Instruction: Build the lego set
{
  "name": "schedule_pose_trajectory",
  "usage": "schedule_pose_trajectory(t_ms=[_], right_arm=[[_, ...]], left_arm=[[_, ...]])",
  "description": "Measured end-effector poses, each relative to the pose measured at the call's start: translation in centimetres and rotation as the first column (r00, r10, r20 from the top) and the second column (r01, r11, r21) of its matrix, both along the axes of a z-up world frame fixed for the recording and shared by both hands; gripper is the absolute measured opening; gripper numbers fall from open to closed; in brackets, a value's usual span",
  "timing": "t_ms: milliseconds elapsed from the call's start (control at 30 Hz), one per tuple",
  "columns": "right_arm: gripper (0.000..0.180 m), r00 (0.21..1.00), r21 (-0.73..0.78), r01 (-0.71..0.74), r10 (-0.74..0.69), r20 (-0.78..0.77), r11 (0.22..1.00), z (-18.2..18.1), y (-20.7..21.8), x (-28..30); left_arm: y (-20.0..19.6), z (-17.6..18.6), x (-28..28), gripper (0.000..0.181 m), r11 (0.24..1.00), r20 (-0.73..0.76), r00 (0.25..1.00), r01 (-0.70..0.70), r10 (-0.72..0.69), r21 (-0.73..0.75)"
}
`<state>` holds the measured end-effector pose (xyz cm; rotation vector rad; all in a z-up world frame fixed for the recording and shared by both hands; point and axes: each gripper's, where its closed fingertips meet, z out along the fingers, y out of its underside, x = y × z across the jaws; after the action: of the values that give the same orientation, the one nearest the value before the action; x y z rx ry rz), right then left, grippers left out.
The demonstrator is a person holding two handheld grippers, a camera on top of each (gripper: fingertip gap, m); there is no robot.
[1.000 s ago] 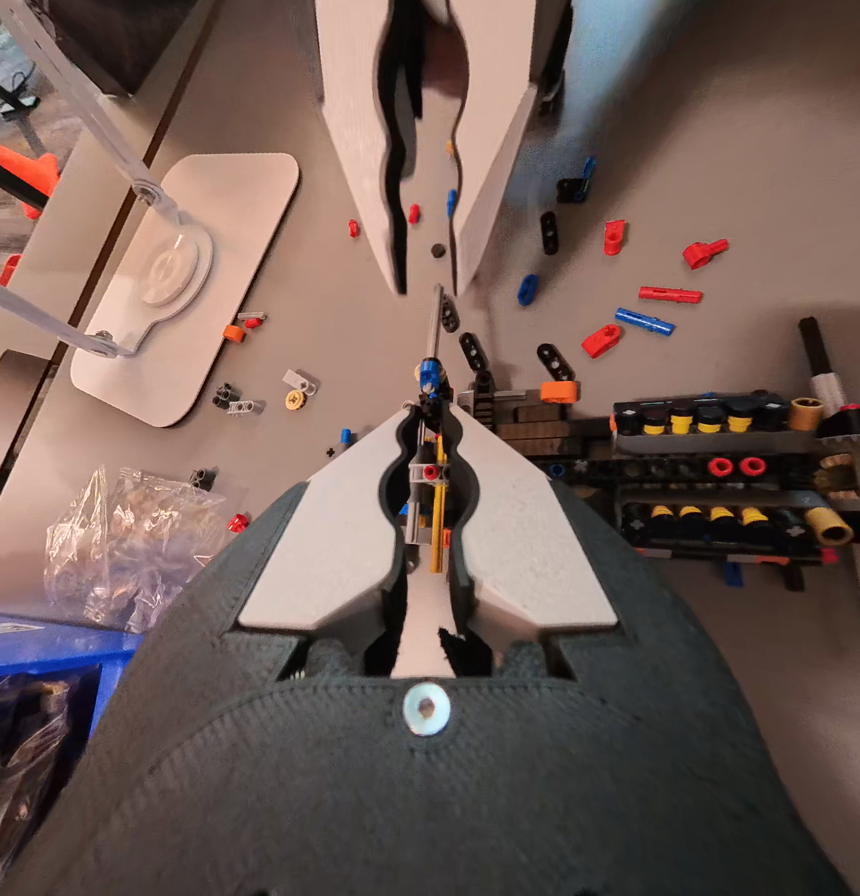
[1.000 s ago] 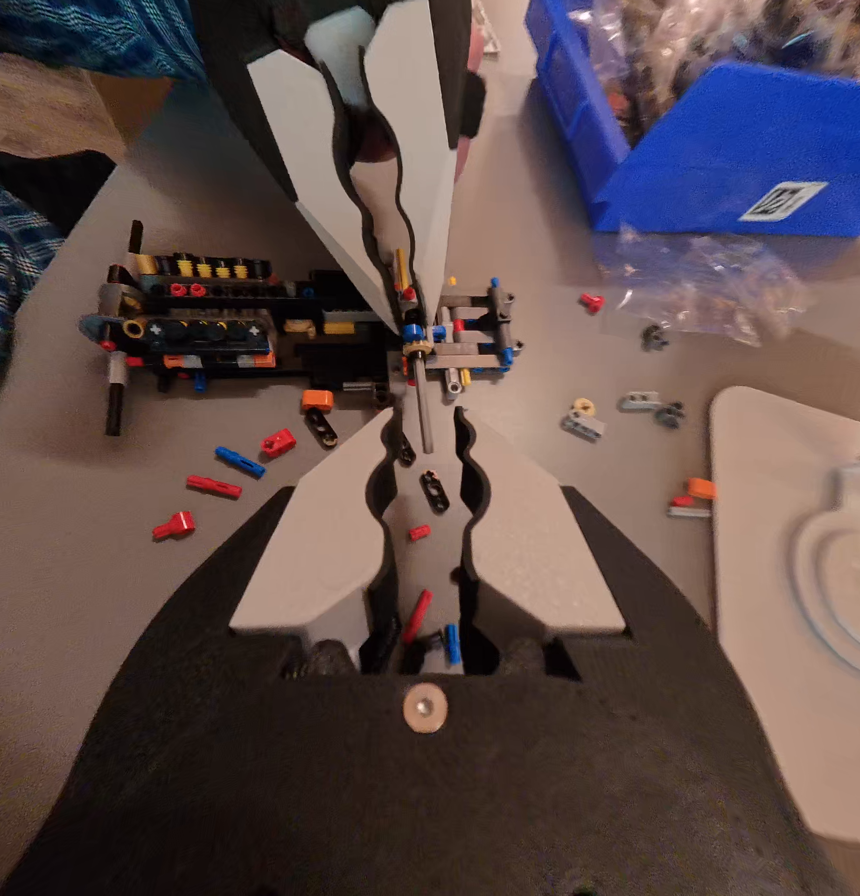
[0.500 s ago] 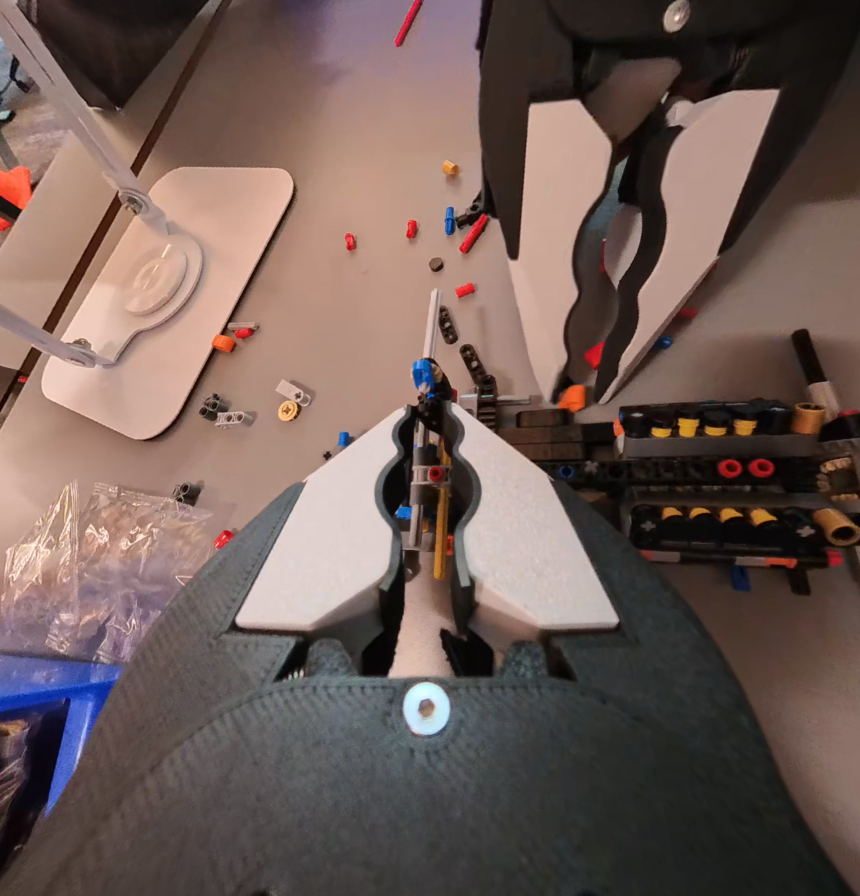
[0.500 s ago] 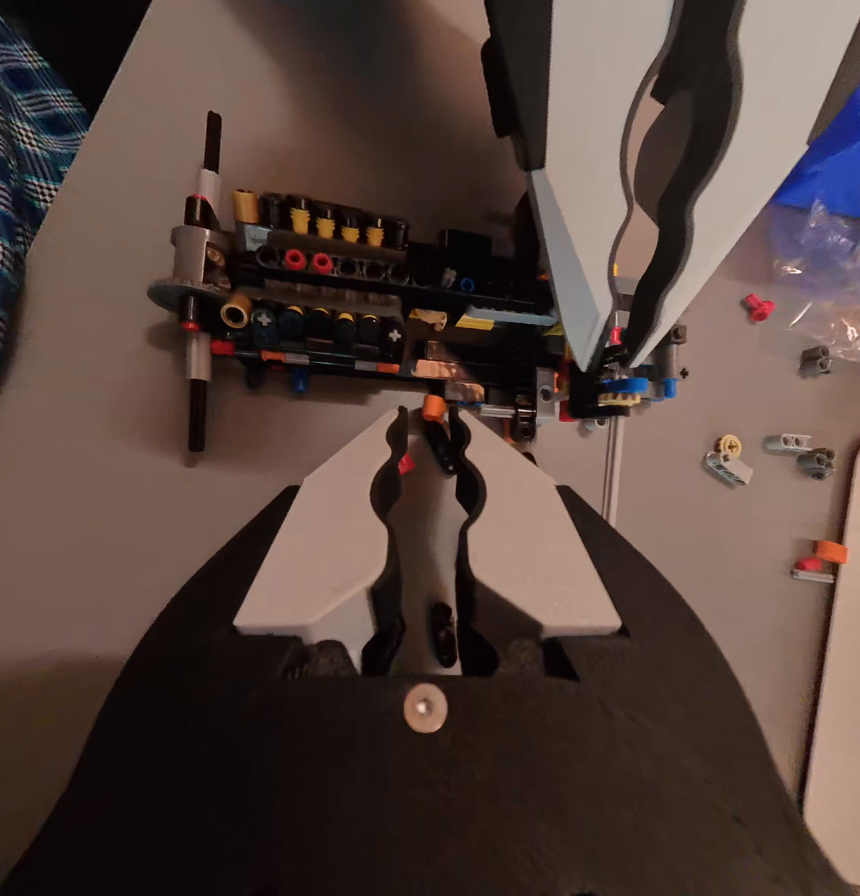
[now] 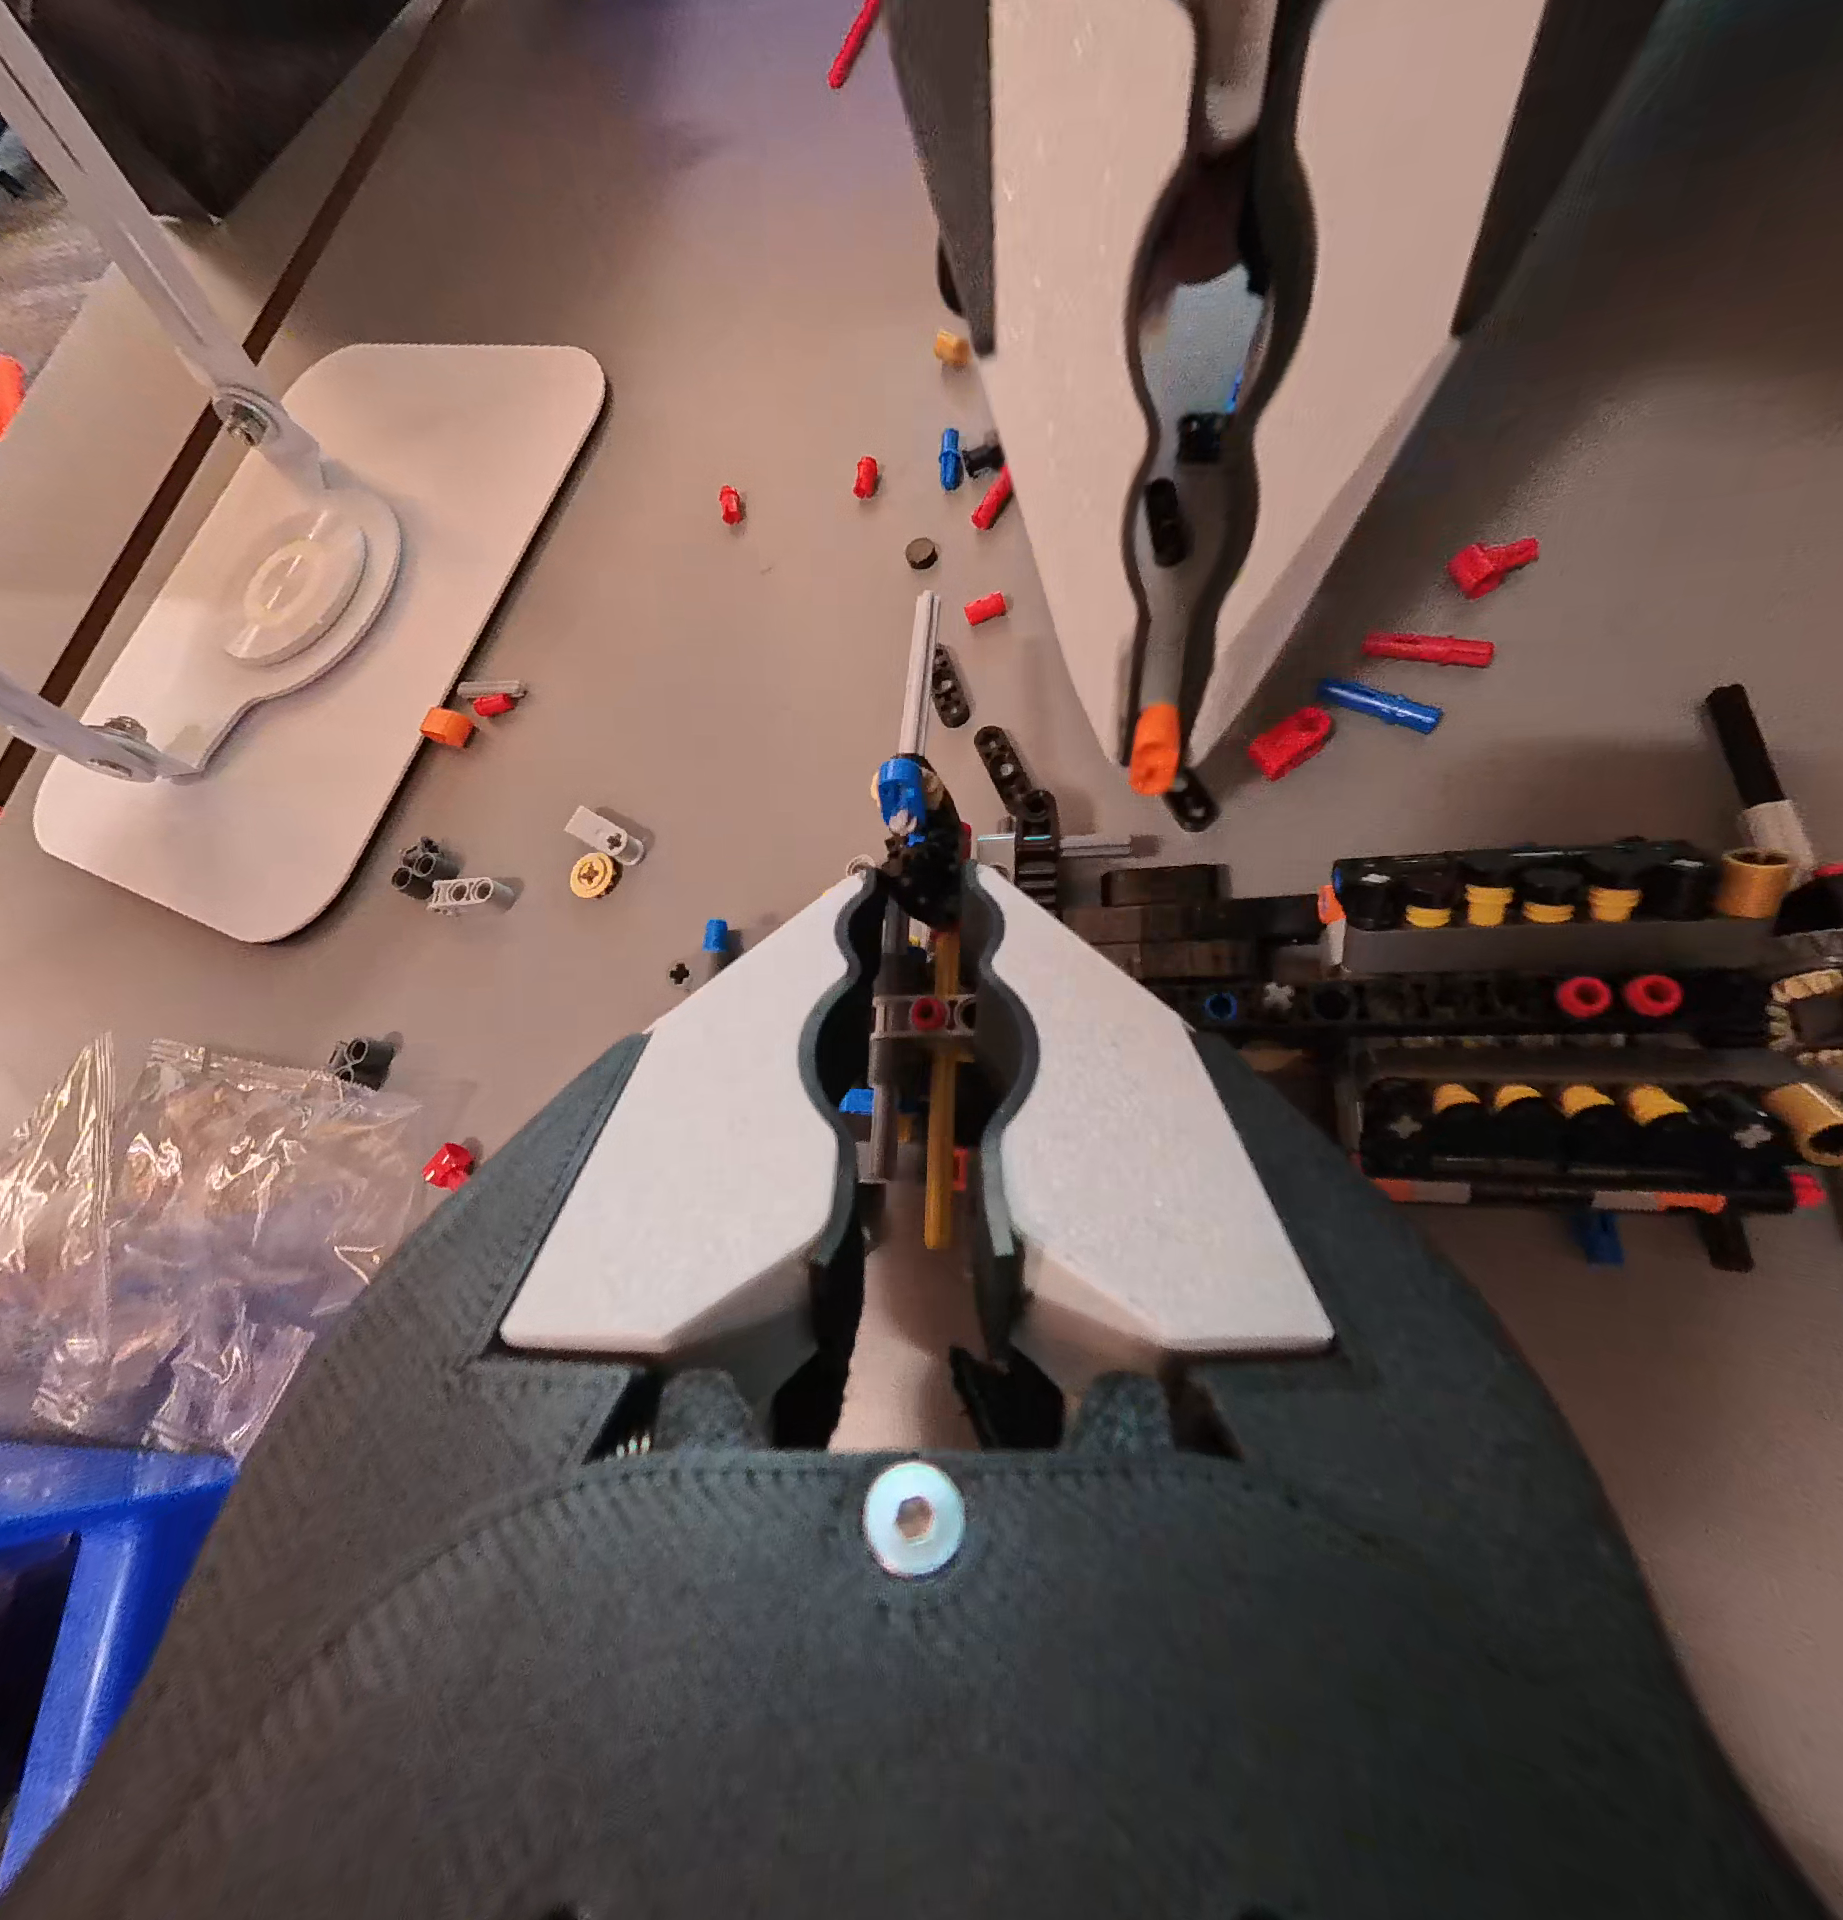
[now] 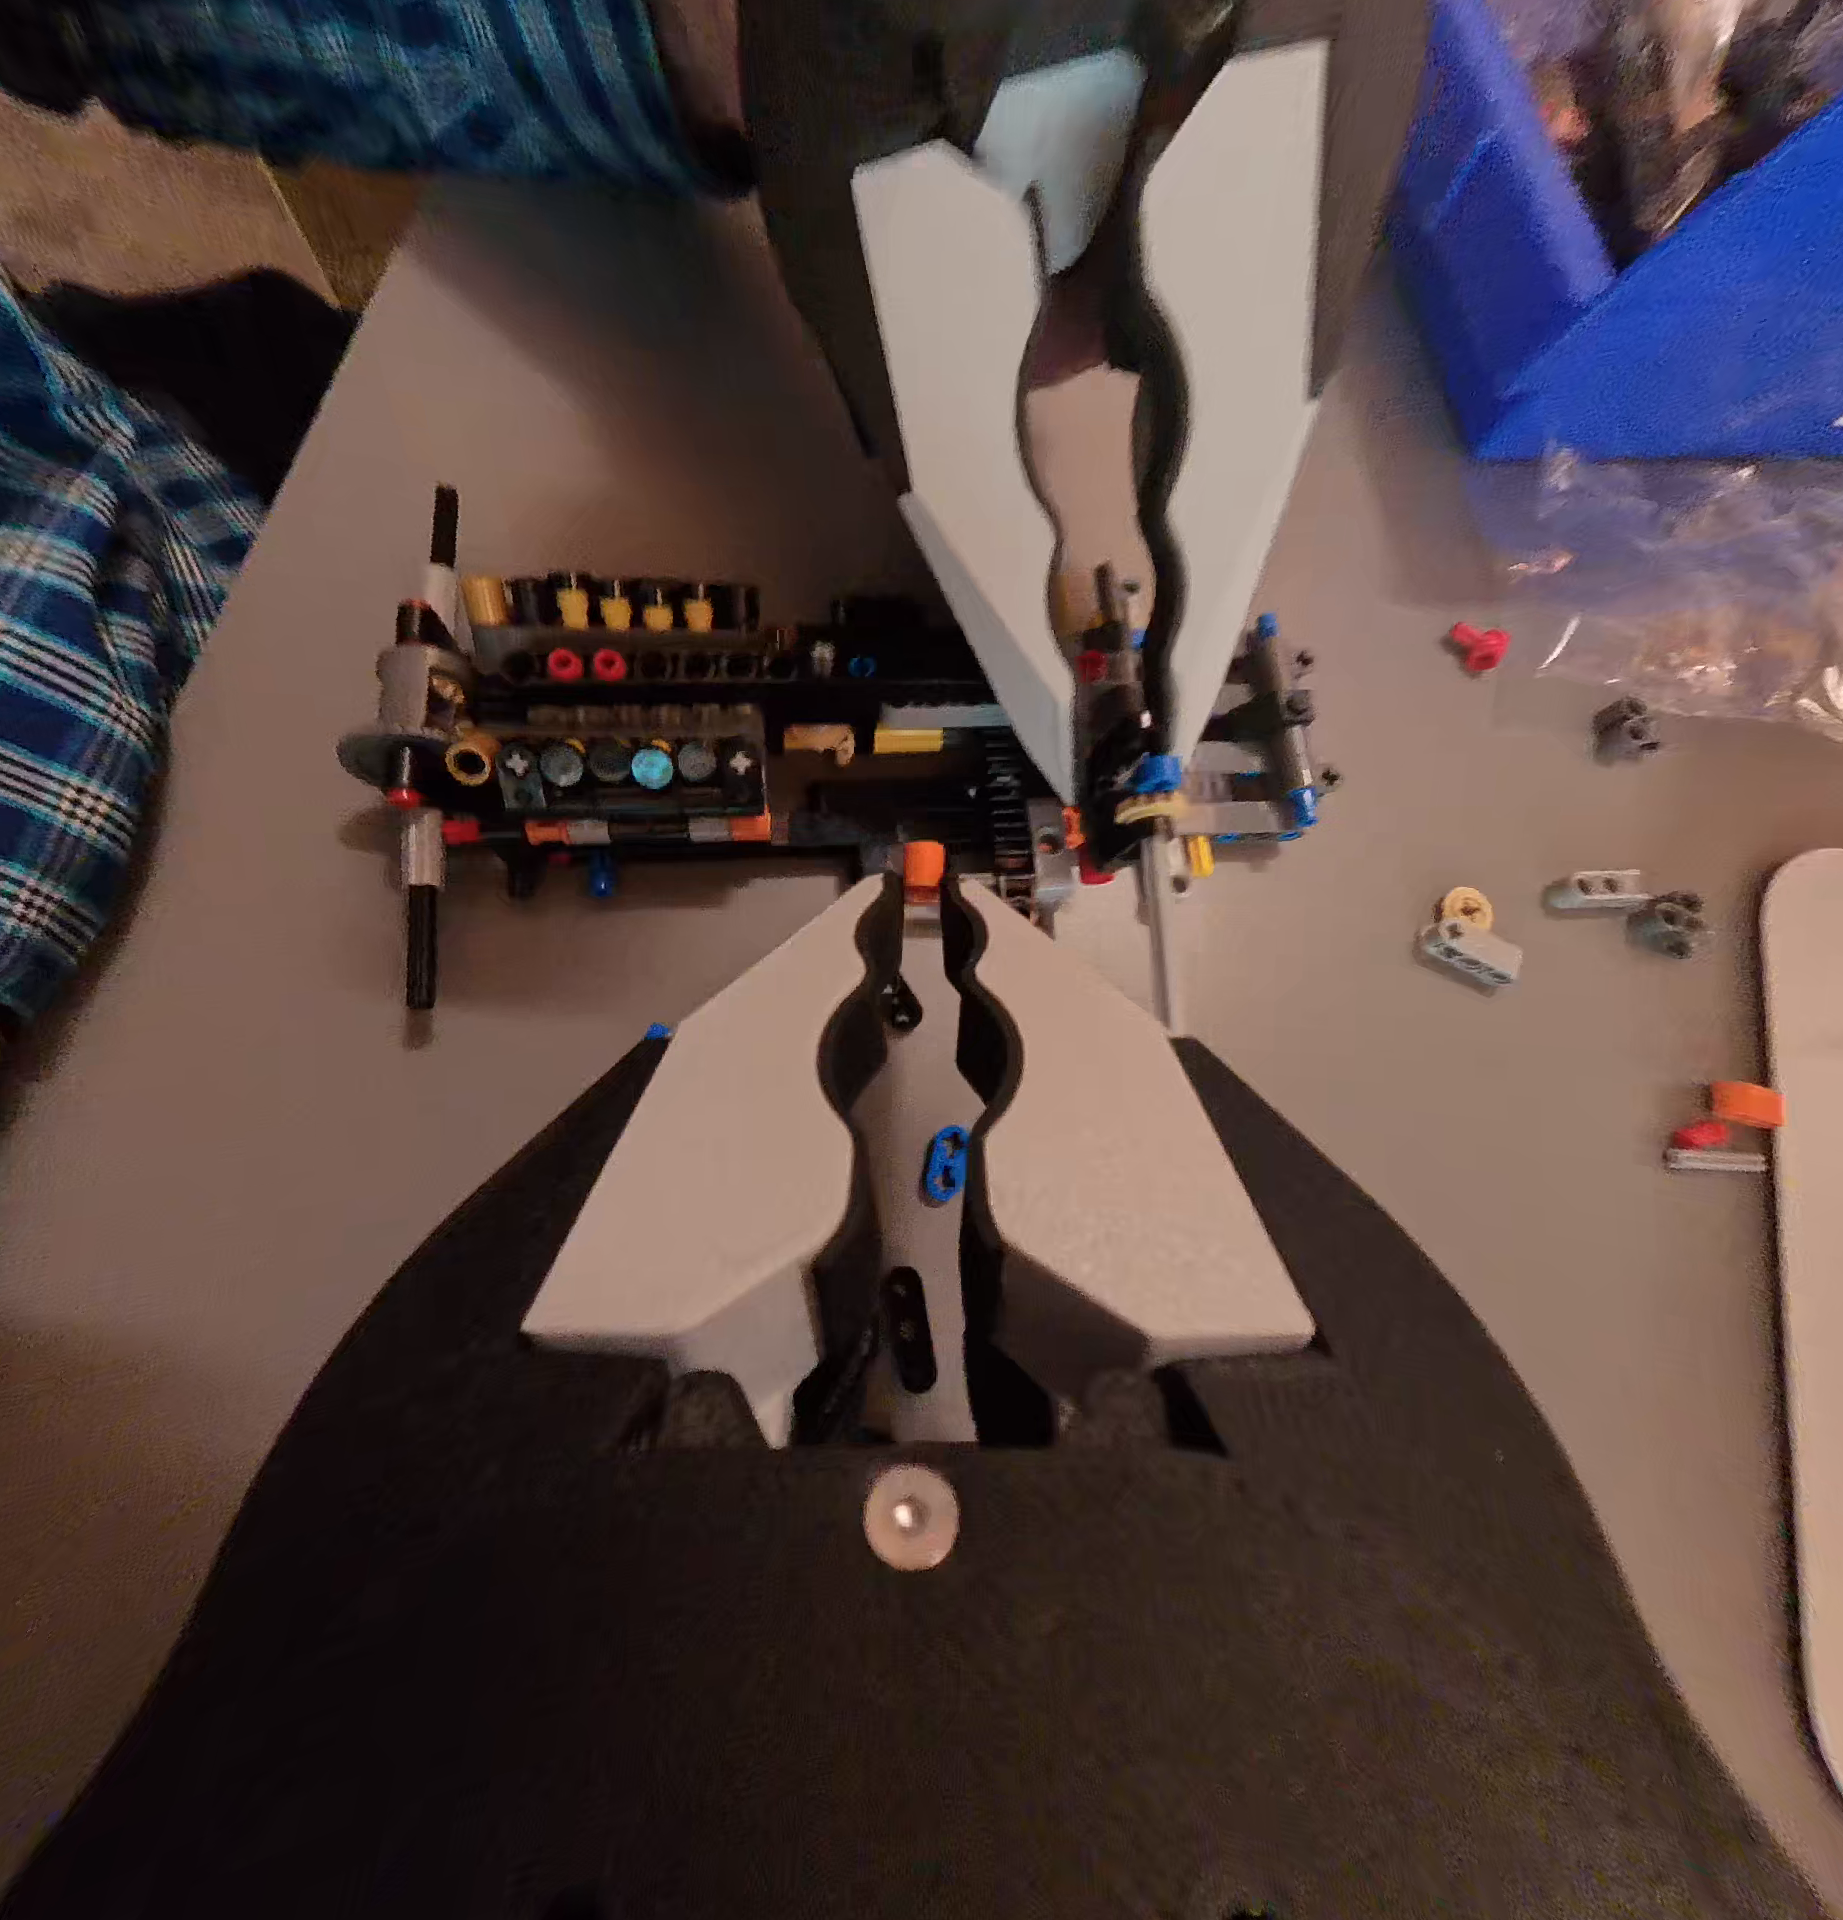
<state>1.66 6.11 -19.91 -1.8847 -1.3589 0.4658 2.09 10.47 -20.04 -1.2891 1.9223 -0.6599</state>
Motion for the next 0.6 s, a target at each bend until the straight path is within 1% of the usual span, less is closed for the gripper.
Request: schedule_pose_trajectory(t_ms=[33,233,300,600], right_arm=[[0.004,1.0,0.006,-0.002,0.002,-0.022,1.0,0.6,0.1,0.0],[0.003,0.999,0.088,-0.009,0.013,-0.05,0.996,2.8,1.3,0.2],[0.003,0.996,0.081,-0.004,0.011,-0.084,0.997,3.2,1.6,0.2],[0.004,0.999,0.114,0.002,0.004,-0.046,0.993,3.2,2.3,0.1]], left_arm=[[0.0,0.0,0.0,0.012,1.0,0.0,1.0,0.001,-0.001,0.001],[-0.2,-0.1,0.0,0.017,1.0,0.007,1.0,0.005,-0.005,-0.004],[-0.2,0.0,0.0,0.018,1.0,0.011,1.0,0.005,-0.005,-0.005],[-0.3,-0.4,-0.1,0.022,1.0,0.004,1.0,0.011,-0.011,-0.007]])
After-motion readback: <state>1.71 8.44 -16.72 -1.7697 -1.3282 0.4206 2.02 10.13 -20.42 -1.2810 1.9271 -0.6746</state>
